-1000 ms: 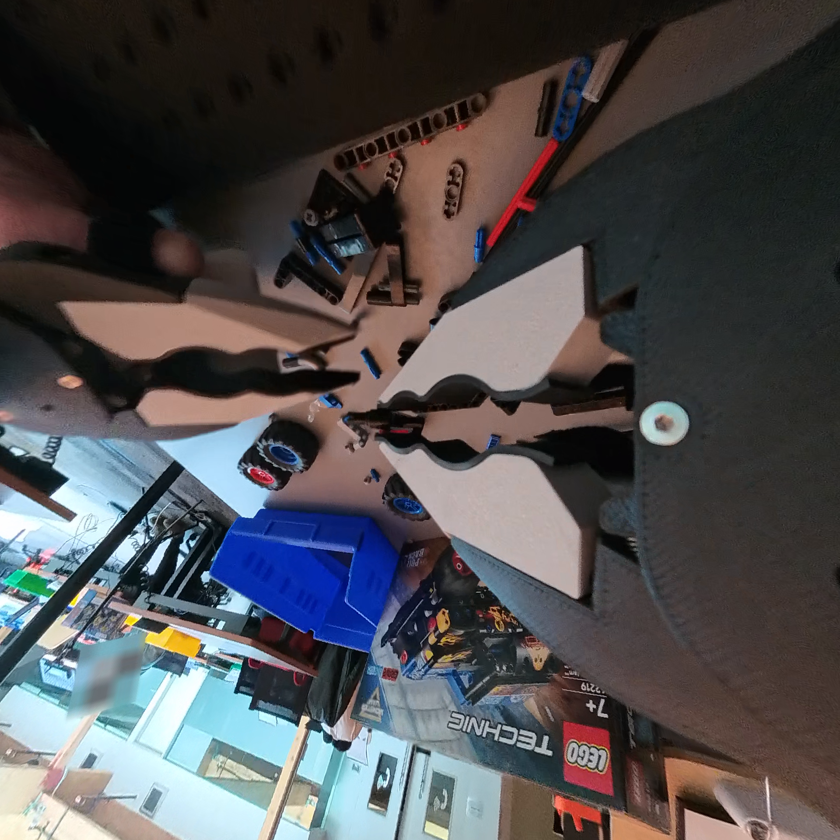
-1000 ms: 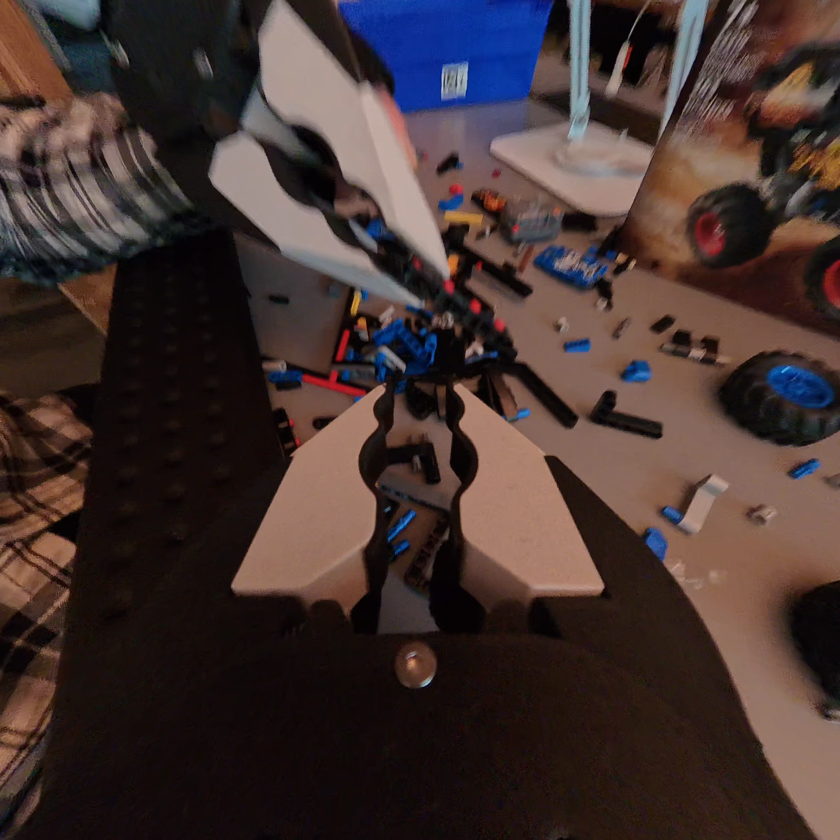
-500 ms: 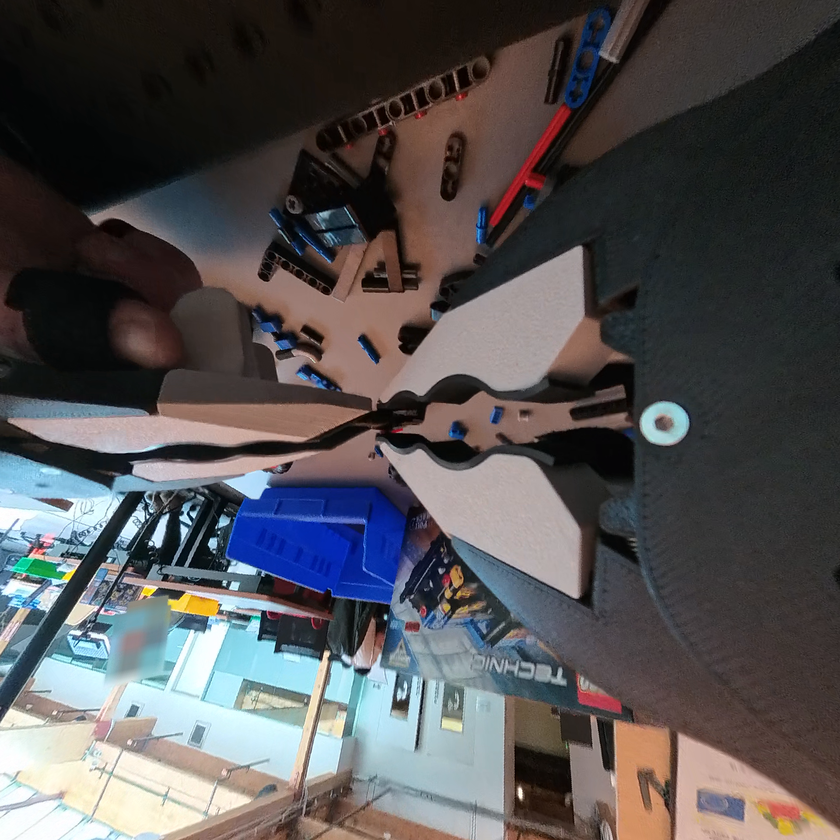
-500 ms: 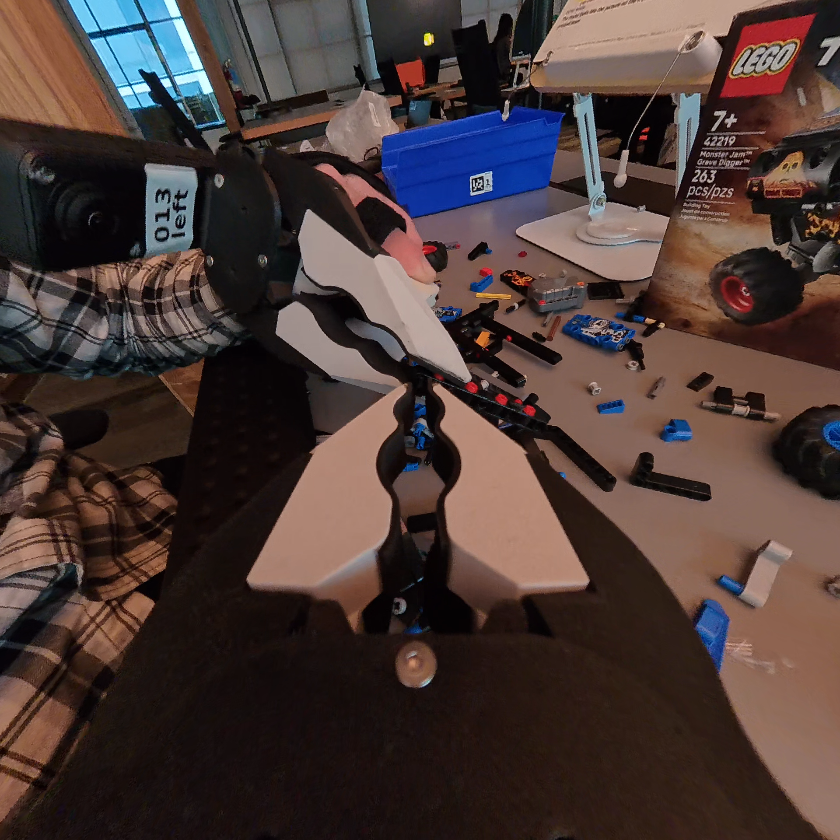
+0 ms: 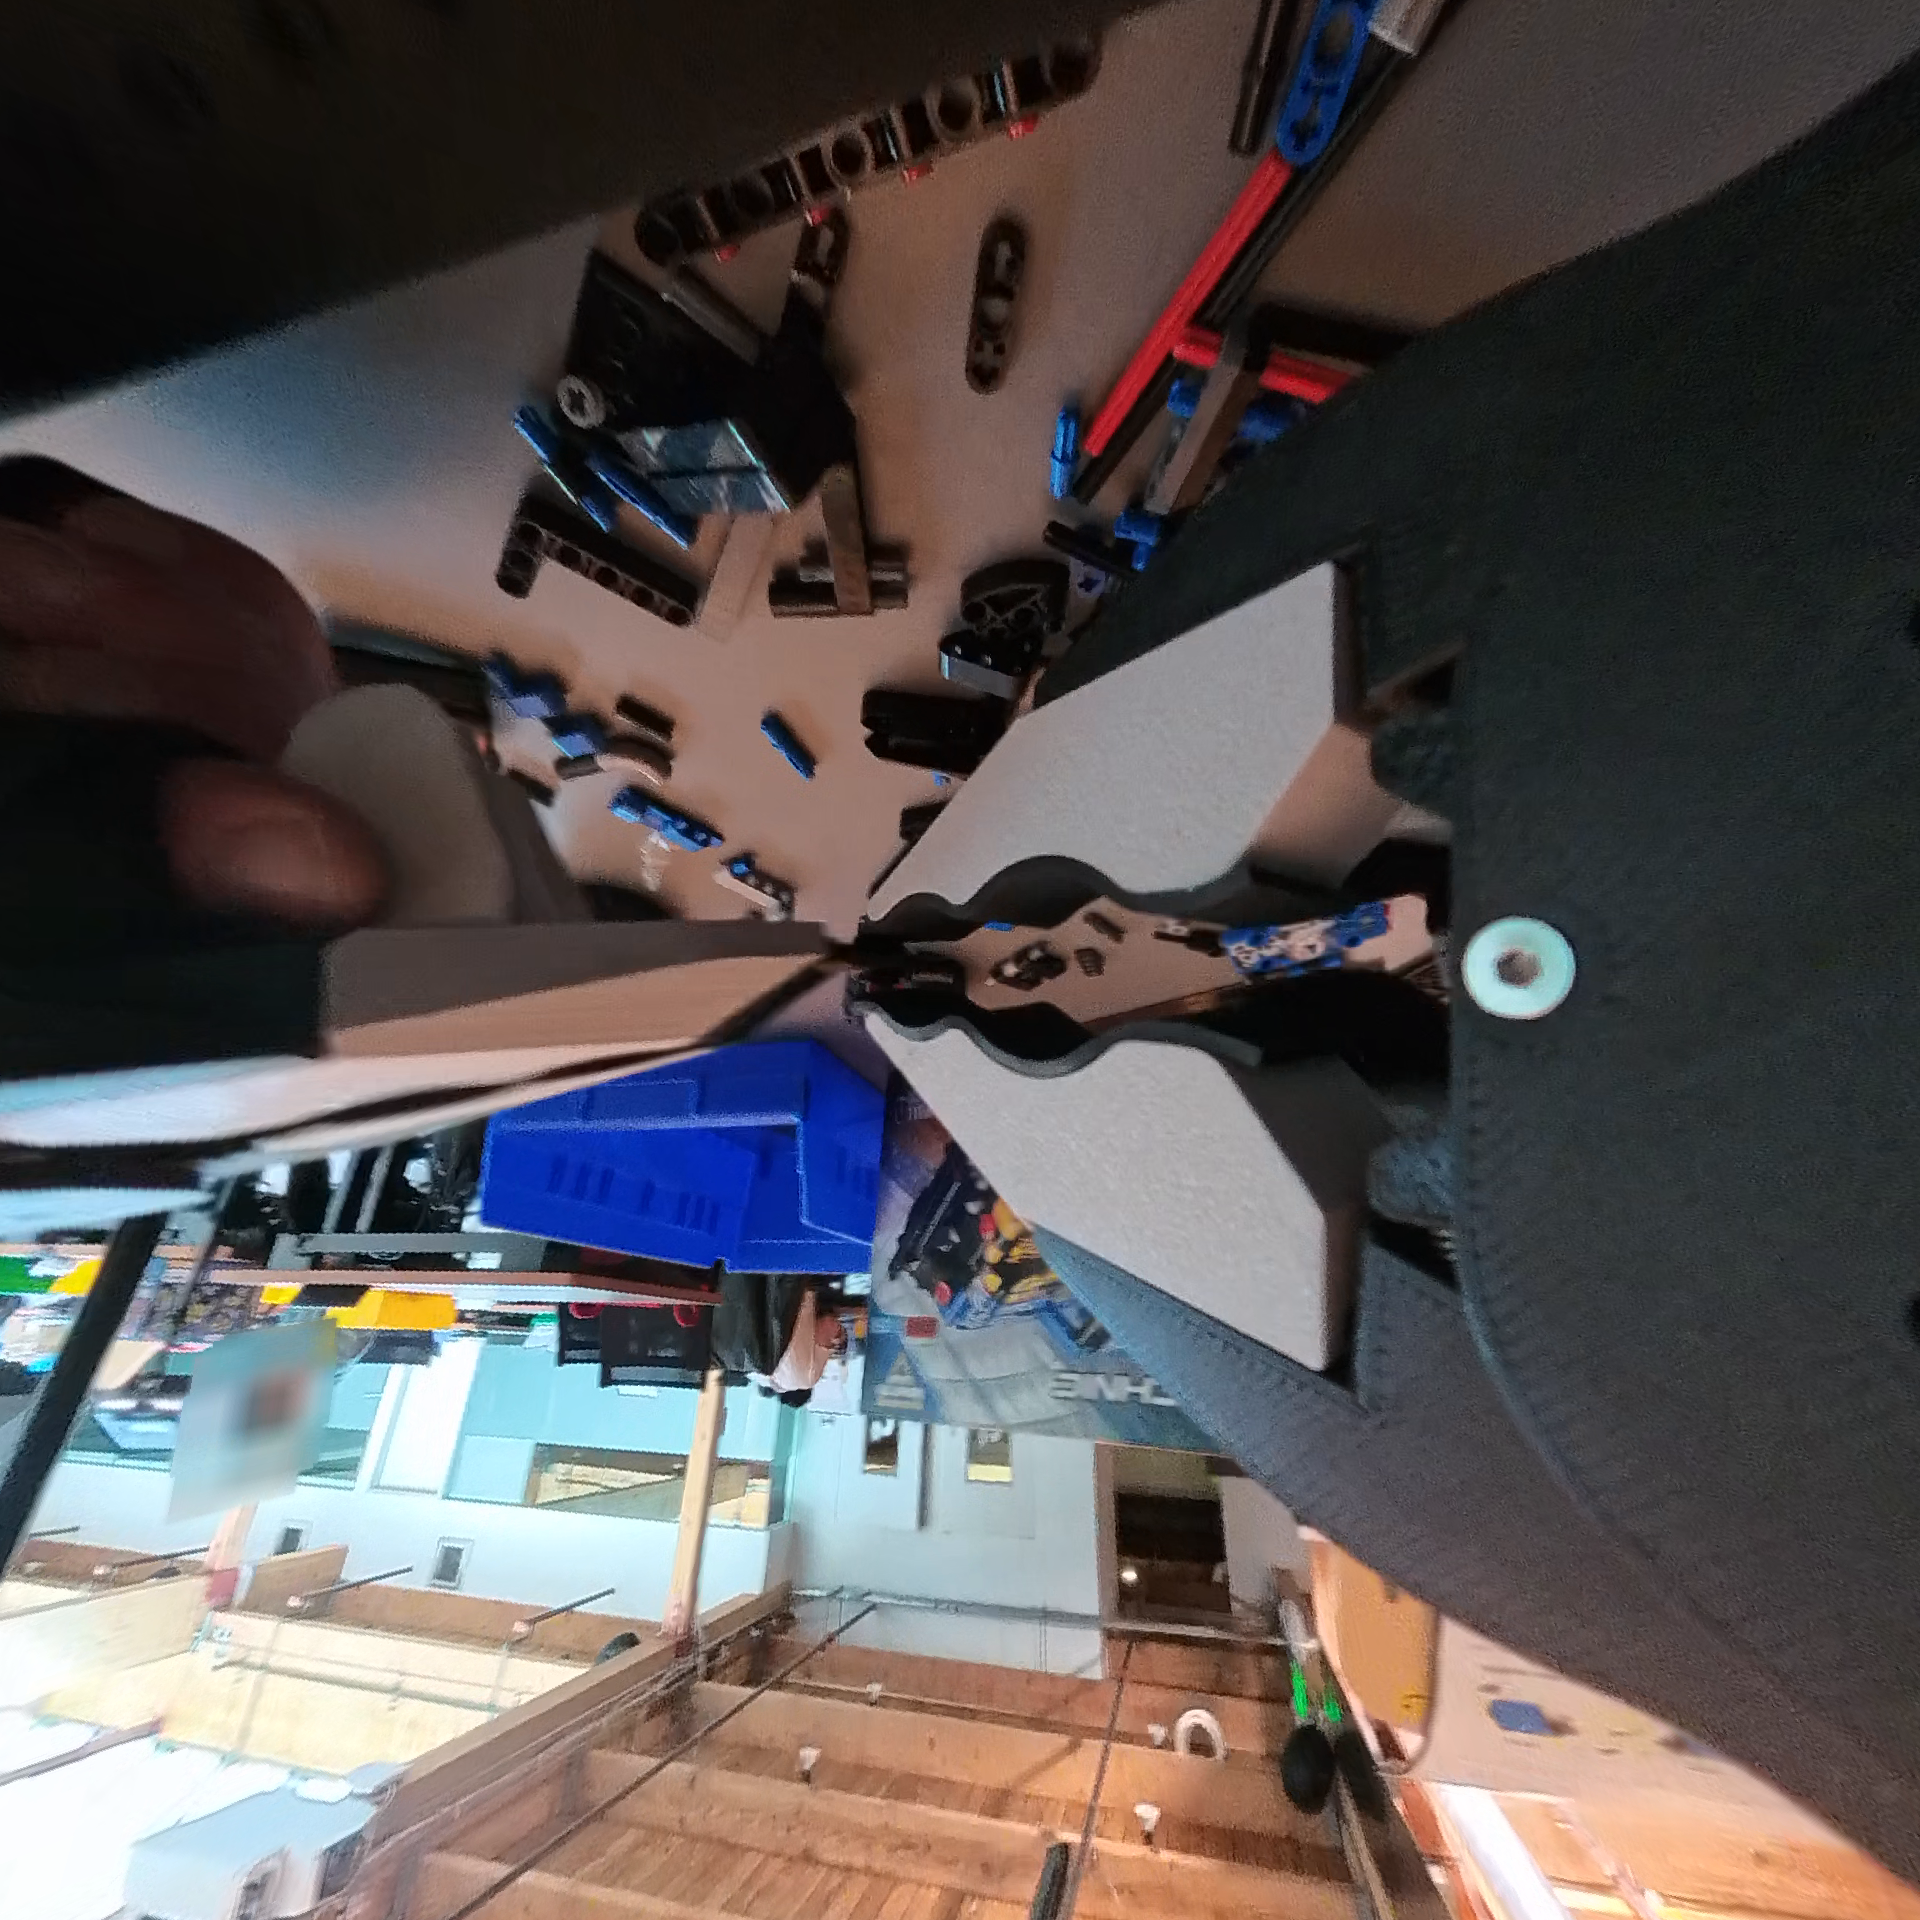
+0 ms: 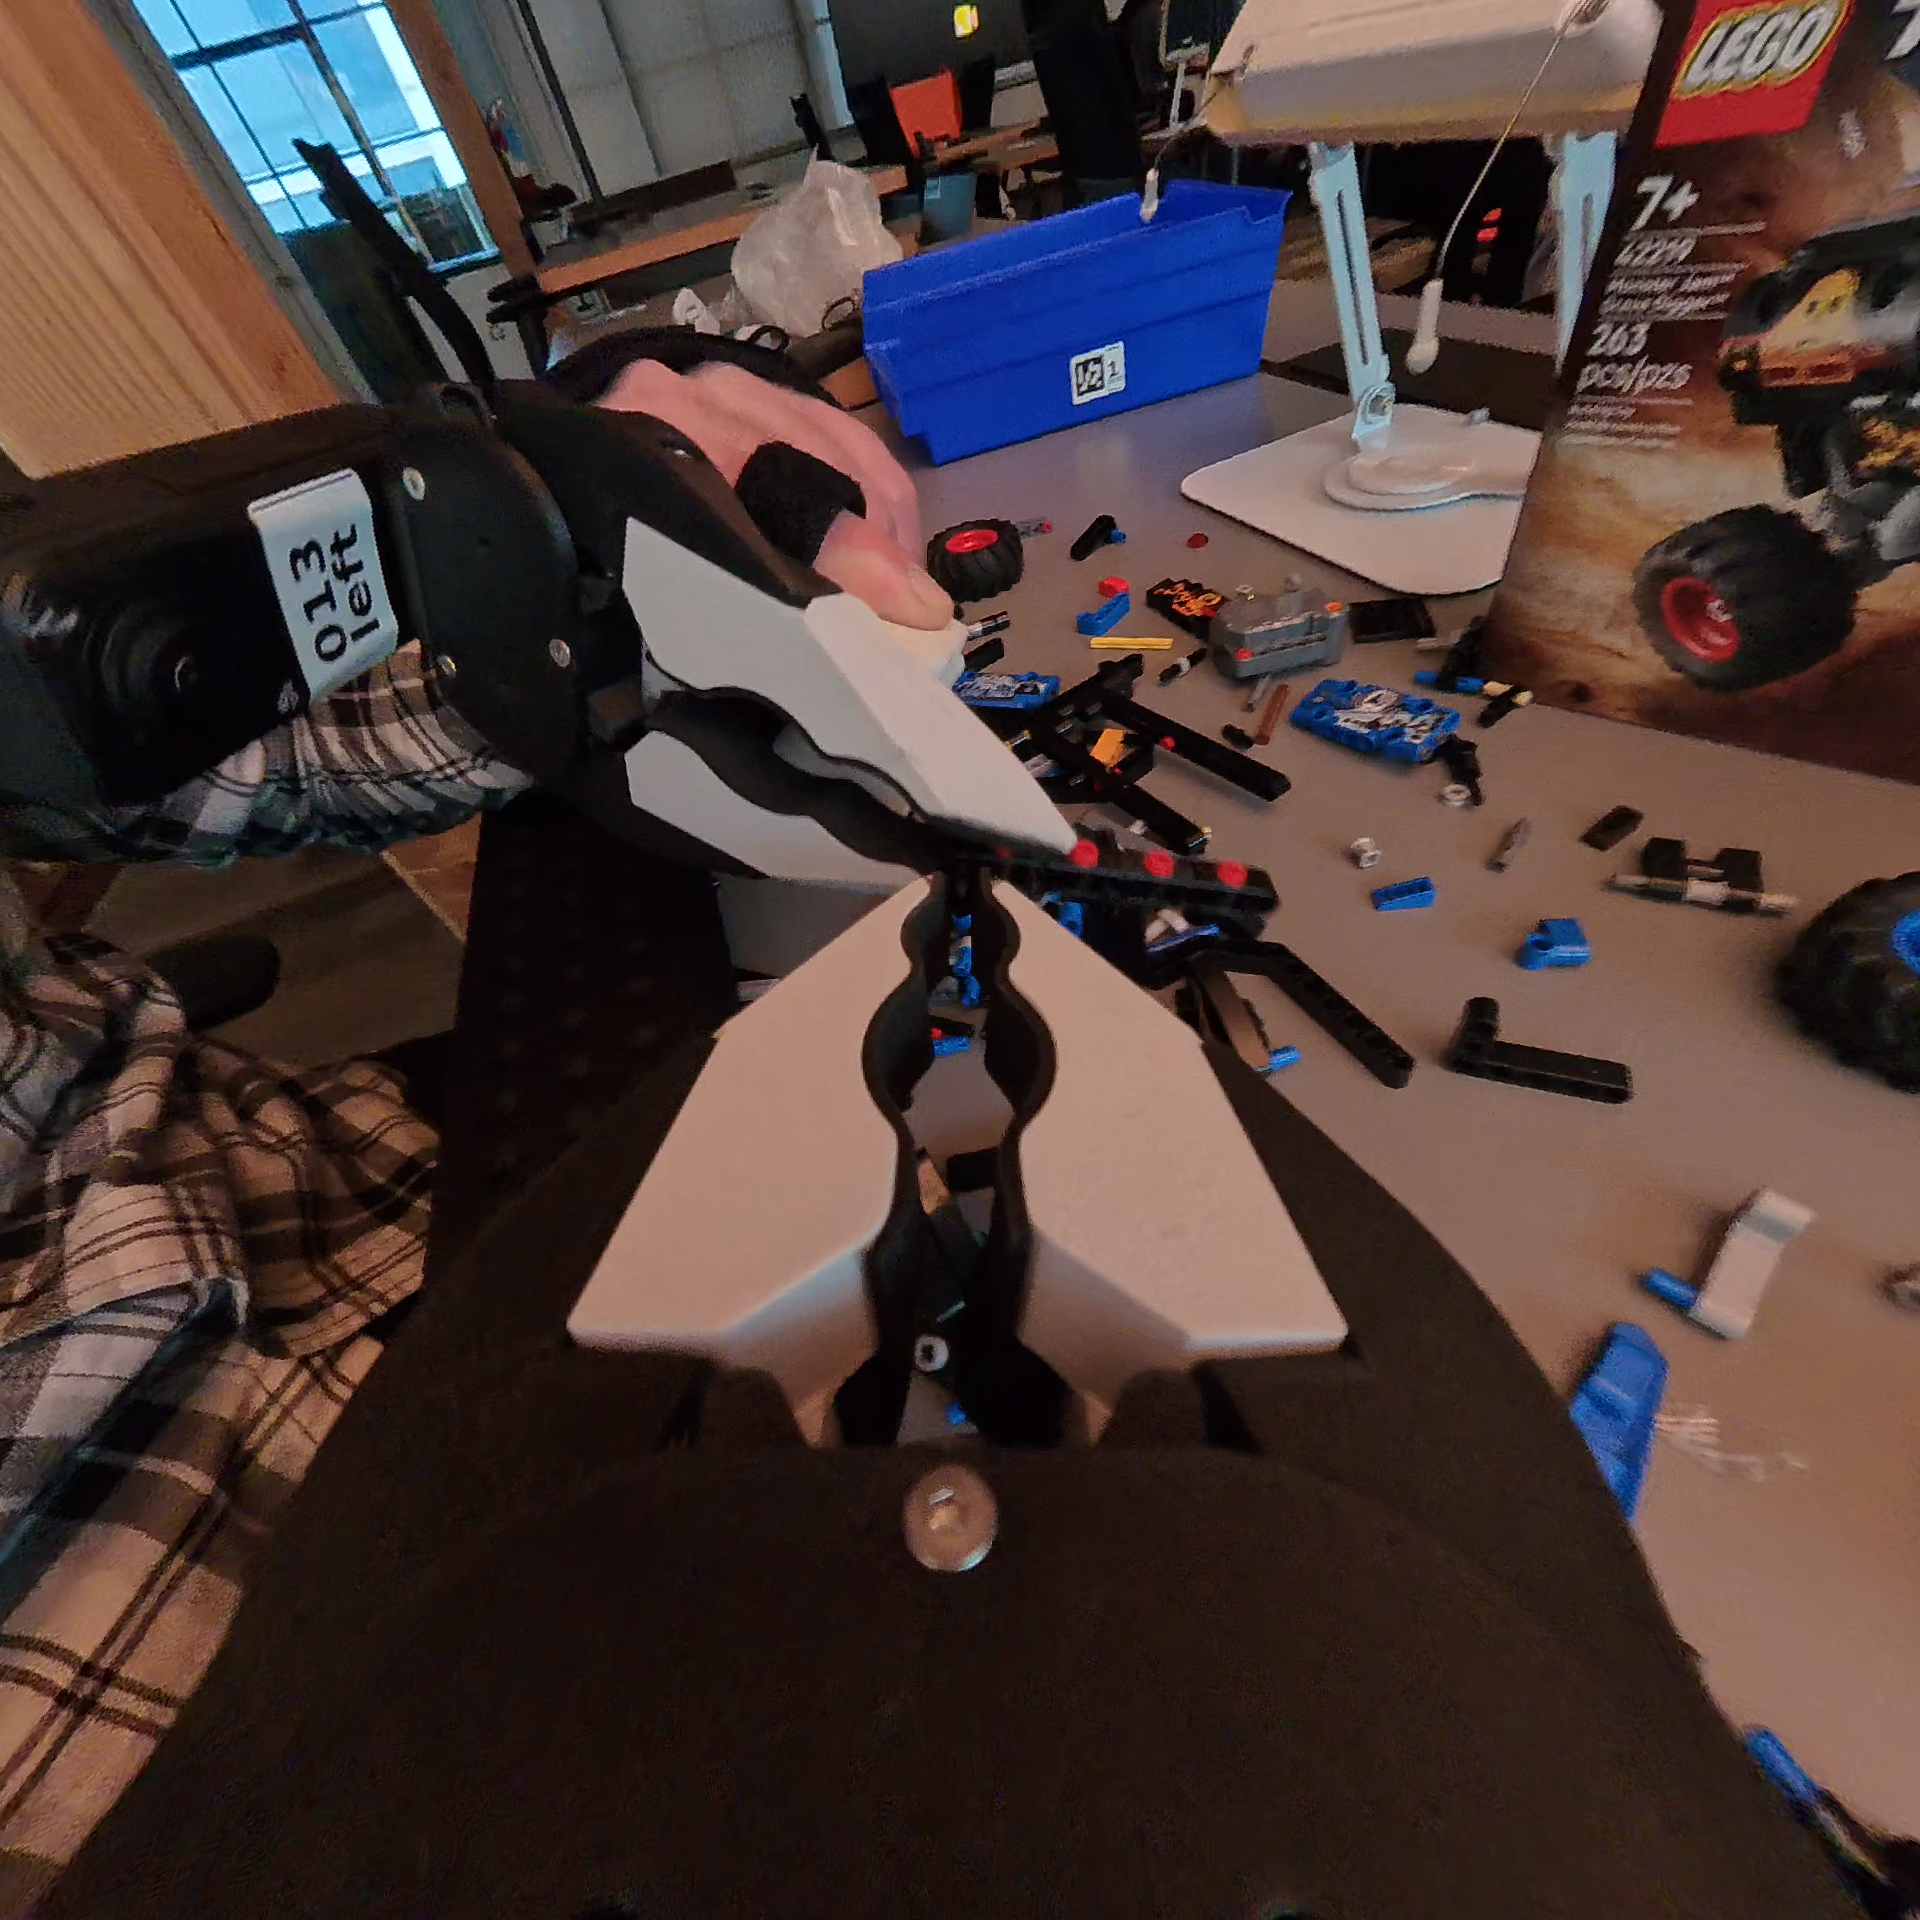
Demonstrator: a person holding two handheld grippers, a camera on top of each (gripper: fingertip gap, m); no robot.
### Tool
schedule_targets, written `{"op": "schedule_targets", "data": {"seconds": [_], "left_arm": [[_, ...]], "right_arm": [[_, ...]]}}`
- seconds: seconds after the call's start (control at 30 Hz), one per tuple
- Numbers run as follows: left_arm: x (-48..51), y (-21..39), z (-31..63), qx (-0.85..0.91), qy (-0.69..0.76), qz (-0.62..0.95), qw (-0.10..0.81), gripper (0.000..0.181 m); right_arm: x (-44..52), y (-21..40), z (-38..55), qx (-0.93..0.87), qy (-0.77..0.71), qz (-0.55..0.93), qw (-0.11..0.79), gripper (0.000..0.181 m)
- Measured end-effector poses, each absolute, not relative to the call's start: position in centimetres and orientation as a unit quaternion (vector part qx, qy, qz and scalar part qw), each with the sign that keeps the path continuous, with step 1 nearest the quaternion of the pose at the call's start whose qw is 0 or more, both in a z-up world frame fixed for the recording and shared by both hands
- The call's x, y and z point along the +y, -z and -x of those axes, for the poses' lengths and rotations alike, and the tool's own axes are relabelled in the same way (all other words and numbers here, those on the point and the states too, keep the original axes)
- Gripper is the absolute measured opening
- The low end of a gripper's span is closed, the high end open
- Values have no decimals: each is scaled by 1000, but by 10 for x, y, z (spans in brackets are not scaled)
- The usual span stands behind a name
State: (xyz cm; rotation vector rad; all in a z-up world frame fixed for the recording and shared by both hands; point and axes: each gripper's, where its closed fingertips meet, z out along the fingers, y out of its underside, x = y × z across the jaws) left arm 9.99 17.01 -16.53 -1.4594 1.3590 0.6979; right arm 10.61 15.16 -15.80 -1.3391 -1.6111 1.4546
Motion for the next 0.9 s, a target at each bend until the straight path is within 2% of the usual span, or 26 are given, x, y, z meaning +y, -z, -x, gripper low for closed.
{"op": "schedule_targets", "data": {"seconds": [0.07,0.1,0.33,0.37,0.4,0.47,0.5,0.57,0.6,0.67,0.77,0.9], "left_arm": [[165,165,-83,558,-283,612,483,7],[162,158,-81,539,-254,622,507,7],[174,166,-58,506,-193,679,496,8],[172,163,-61,493,-144,688,514,8],[169,161,-63,483,-106,696,521,8],[171,159,-56,474,-103,701,522,8],[172,161,-52,470,-99,708,518,8],[171,169,-49,463,-72,726,504,8],[171,172,-47,461,-67,731,499,8],[170,176,-45,451,-39,746,488,7],[171,185,-31,442,-35,767,464,8],[172,196,-20,411,-3,796,445,10]], "right_arm": [[175,146,-117,-572,-554,512,323,0],[190,140,-127,-551,-566,517,330,1],[172,193,-125,-652,-477,525,267,3],[173,199,-122,-659,-463,526,272,9],[174,207,-120,-671,-438,531,275,26],[173,220,-118,-692,-404,535,267,35],[174,222,-118,-695,-399,535,268,32],[175,217,-119,-695,-408,524,276,3],[176,213,-119,-694,-410,521,282,0],[184,207,-120,-689,-403,524,296,2],[195,206,-119,-692,-371,538,307,20],[193,213,-107,-725,-316,530,305,25]]}}
